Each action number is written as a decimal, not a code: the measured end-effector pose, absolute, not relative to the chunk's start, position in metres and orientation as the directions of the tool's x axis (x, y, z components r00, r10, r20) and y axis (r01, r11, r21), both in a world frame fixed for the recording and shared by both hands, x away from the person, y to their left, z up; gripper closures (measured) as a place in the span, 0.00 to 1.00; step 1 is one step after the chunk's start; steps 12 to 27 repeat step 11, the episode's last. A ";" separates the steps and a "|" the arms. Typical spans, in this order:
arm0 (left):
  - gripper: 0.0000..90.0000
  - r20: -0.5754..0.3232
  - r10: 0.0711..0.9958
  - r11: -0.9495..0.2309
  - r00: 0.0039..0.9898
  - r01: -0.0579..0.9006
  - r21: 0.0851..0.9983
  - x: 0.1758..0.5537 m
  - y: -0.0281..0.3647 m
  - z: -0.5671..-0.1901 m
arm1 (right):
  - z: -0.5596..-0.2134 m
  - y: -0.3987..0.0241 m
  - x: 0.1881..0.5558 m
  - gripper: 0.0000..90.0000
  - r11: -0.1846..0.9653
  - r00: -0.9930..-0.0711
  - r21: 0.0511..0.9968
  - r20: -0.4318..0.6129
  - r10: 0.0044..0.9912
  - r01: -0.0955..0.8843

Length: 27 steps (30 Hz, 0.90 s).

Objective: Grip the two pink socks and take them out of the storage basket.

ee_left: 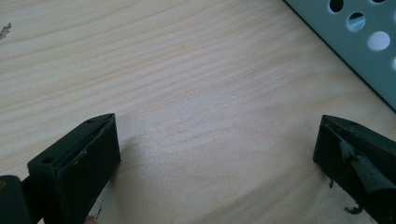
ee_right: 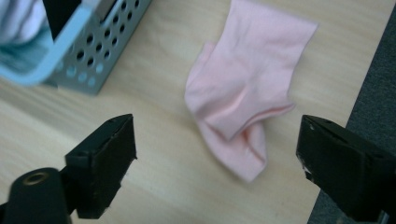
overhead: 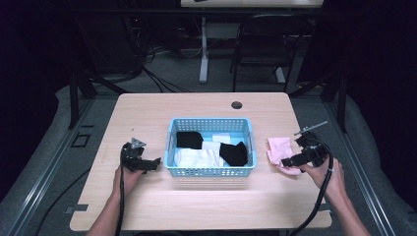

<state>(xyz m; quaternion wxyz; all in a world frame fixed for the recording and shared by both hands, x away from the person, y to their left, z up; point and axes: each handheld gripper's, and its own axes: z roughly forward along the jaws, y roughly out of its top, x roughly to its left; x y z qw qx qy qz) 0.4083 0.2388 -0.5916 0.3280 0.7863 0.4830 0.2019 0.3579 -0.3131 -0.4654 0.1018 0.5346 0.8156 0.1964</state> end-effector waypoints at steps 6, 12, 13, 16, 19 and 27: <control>0.00 0.000 0.892 -0.317 0.451 0.627 0.711 0.408 0.239 -0.592 | -0.489 -0.313 0.345 0.09 0.376 -0.424 0.399 0.036 0.905 0.836; 0.00 0.003 0.890 -0.322 0.455 0.625 0.711 0.409 0.239 -0.592 | -0.508 -0.313 0.343 0.02 0.399 -0.436 0.339 0.039 0.899 0.852; 0.00 0.003 0.890 -0.322 0.455 0.625 0.711 0.409 0.239 -0.592 | -0.508 -0.313 0.343 0.02 0.399 -0.436 0.339 0.039 0.899 0.852; 0.00 0.003 0.890 -0.322 0.455 0.625 0.711 0.409 0.239 -0.592 | -0.508 -0.313 0.343 0.02 0.399 -0.436 0.339 0.039 0.899 0.852; 0.00 0.003 0.890 -0.322 0.455 0.625 0.711 0.409 0.239 -0.592 | -0.508 -0.313 0.343 0.02 0.399 -0.436 0.339 0.039 0.899 0.852; 0.00 0.003 0.890 -0.322 0.455 0.625 0.711 0.409 0.239 -0.592 | -0.508 -0.313 0.343 0.02 0.399 -0.436 0.339 0.039 0.899 0.852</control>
